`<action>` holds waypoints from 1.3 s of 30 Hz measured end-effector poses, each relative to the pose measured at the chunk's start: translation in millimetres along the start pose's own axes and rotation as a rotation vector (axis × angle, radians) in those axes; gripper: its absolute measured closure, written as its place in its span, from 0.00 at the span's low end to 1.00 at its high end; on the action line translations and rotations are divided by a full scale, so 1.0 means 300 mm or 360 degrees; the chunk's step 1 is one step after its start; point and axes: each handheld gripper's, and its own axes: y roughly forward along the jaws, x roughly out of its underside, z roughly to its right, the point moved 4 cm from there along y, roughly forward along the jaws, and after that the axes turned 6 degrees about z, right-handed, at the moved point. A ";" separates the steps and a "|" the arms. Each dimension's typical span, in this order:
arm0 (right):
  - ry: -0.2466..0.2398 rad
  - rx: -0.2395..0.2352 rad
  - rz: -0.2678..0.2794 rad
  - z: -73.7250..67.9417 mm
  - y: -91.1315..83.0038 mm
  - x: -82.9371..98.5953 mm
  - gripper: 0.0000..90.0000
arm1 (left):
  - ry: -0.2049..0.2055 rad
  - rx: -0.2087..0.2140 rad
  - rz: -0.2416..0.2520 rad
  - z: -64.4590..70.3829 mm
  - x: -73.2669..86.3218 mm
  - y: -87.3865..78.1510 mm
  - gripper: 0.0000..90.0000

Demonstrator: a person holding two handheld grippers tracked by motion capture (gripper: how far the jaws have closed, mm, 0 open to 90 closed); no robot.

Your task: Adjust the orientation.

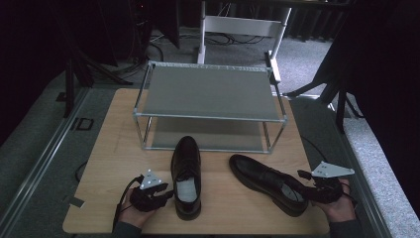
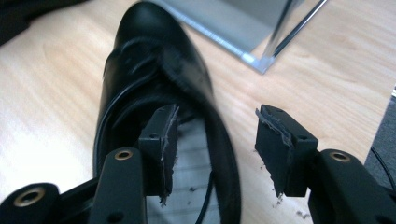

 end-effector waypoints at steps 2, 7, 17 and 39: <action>-0.0016 -0.0019 -0.0034 -0.005 0.008 0.007 0.52 | -0.0001 -0.0004 0.0001 -0.001 -0.001 0.001 0.67; -0.0026 -0.0037 -0.0113 -0.004 0.046 0.014 0.53 | 0.0003 -0.0013 -0.0003 -0.007 -0.003 0.005 0.67; -0.0130 -0.0084 -0.0153 -0.014 0.137 -0.036 0.75 | -0.0012 -0.0044 0.0011 -0.024 -0.018 0.018 0.67; -0.0121 0.0071 0.0051 -0.082 0.260 -0.168 0.89 | 0.0033 -0.0015 -0.0011 0.000 -0.072 0.094 0.68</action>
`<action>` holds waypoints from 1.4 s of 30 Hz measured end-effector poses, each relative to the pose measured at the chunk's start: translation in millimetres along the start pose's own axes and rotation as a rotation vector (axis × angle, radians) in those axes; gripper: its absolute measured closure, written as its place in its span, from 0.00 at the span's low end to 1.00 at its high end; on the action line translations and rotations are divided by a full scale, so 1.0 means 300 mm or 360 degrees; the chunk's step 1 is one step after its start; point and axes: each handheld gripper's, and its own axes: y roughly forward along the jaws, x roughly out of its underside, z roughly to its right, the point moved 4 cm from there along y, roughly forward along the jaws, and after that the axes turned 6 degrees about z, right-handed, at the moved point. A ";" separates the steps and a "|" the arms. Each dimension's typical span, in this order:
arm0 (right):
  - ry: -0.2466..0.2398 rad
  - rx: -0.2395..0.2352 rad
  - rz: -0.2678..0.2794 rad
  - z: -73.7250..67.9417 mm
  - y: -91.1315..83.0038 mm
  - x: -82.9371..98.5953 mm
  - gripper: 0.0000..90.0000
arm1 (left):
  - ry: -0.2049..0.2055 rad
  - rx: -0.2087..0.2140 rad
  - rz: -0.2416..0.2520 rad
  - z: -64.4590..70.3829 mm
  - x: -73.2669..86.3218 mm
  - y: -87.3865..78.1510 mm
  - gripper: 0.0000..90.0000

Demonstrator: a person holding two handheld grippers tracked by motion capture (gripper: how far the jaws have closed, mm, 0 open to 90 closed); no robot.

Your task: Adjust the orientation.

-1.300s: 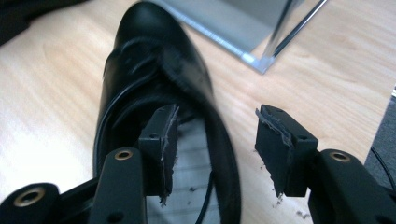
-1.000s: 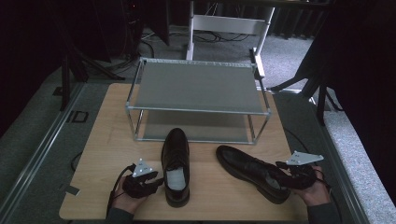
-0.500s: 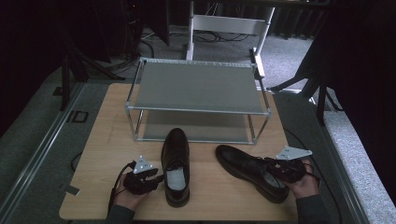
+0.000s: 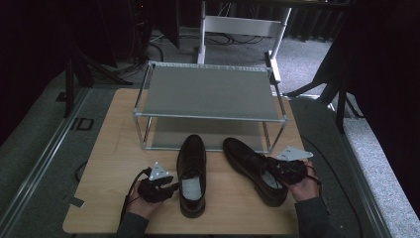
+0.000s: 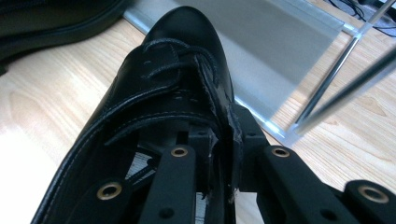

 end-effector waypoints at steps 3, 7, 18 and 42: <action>0.0034 0.0038 0.0013 -0.007 0.020 -0.016 0.89 | 0.0005 0.0023 0.0007 0.014 -0.016 0.025 0.69; 0.0024 0.0050 0.0010 -0.020 0.047 -0.037 0.90 | 0.0009 0.0032 0.0014 0.029 -0.031 0.049 0.69; -0.0023 0.0057 -0.0012 -0.085 0.098 -0.080 0.89 | 0.0015 0.0052 0.0015 0.044 -0.051 0.076 0.70; 0.0037 -0.0004 0.0040 -0.111 0.115 -0.100 0.89 | 0.0046 0.0155 0.0005 0.106 -0.076 0.123 0.70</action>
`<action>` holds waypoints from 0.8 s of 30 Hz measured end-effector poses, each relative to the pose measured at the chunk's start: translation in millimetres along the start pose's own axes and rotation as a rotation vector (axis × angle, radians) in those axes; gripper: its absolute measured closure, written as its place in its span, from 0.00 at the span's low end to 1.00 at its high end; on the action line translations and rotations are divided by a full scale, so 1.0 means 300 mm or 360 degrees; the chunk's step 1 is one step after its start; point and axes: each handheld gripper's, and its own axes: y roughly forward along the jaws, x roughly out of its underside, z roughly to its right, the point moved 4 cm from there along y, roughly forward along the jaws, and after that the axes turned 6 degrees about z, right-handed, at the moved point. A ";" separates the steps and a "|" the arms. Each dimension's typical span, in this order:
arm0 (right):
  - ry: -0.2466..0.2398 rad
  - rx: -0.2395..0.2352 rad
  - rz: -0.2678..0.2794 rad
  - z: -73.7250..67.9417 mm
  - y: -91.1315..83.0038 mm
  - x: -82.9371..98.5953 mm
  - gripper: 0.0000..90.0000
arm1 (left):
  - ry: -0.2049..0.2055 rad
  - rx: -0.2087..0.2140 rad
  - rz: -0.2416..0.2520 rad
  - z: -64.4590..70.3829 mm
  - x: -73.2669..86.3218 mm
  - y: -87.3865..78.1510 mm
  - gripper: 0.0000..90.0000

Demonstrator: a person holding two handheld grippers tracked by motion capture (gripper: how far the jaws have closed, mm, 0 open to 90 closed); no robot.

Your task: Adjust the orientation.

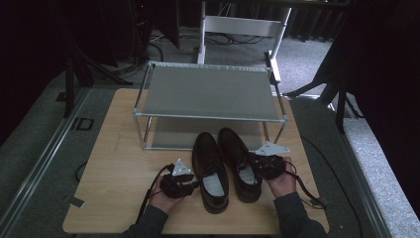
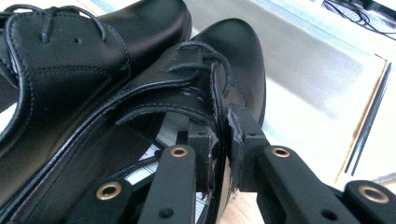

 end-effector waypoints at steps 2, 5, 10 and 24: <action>-0.0014 -0.0008 -0.0004 -0.005 0.000 0.001 0.89 | -0.0001 0.0007 0.0004 0.005 -0.002 0.004 0.70; -0.0030 -0.0012 -0.0012 -0.017 0.000 0.008 0.89 | 0.0004 0.0028 0.0005 0.019 -0.006 0.015 0.70; -0.0018 -0.0001 -0.0003 -0.021 0.006 0.010 0.88 | 0.0034 0.0051 -0.0006 0.041 -0.016 0.027 0.73; -0.0087 -0.0030 -0.0008 -0.029 -0.005 0.010 0.89 | 0.0006 0.0084 -0.0023 0.071 -0.023 0.032 0.96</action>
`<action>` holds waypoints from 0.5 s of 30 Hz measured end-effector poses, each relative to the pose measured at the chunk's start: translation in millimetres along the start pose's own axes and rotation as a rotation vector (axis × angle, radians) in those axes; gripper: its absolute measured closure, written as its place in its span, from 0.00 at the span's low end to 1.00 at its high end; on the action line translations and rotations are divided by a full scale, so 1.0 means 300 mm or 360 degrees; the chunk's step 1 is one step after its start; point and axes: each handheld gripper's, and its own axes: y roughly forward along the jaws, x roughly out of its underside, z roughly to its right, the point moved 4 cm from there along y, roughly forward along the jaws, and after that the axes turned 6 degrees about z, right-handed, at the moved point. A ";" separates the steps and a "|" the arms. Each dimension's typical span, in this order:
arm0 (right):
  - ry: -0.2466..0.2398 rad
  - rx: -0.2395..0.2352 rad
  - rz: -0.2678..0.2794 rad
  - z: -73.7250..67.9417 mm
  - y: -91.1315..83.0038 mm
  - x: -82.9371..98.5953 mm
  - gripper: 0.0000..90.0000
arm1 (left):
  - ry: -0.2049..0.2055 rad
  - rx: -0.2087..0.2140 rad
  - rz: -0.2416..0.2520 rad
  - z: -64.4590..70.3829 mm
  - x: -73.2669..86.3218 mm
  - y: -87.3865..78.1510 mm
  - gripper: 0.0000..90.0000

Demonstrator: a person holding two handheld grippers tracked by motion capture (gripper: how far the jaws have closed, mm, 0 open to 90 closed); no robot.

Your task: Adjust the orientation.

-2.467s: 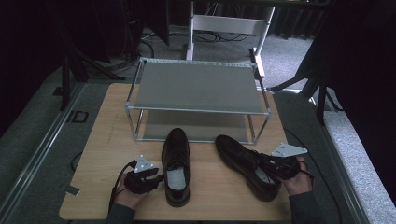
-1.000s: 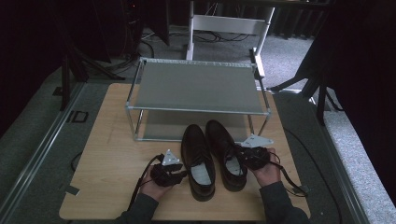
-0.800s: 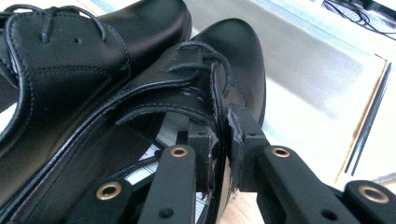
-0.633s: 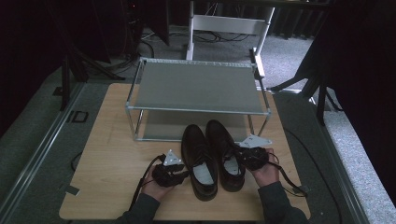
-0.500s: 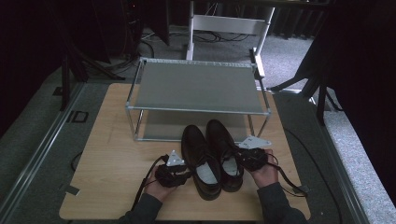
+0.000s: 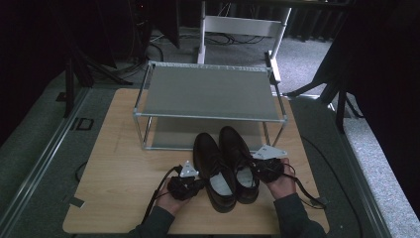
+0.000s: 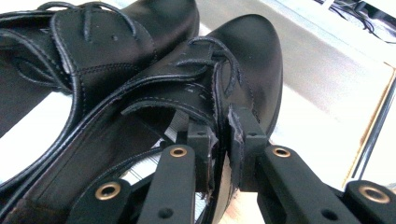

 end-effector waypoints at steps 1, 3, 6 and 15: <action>-0.0013 -0.0003 -0.0003 0.000 -0.002 0.001 0.89 | -0.0001 -0.0005 -0.0001 0.003 -0.001 0.001 0.97; -0.0036 -0.0014 -0.0011 -0.001 -0.007 0.003 0.89 | 0.0002 -0.0003 -0.0008 0.010 -0.001 0.003 0.98; -0.0053 -0.0022 -0.0019 0.006 -0.018 0.005 0.89 | 0.0011 0.0061 -0.0019 0.034 -0.003 0.014 0.98; 0.0063 0.0007 0.0014 0.093 -0.061 0.051 0.88 | 0.0180 0.0262 -0.0081 0.196 -0.036 0.100 0.89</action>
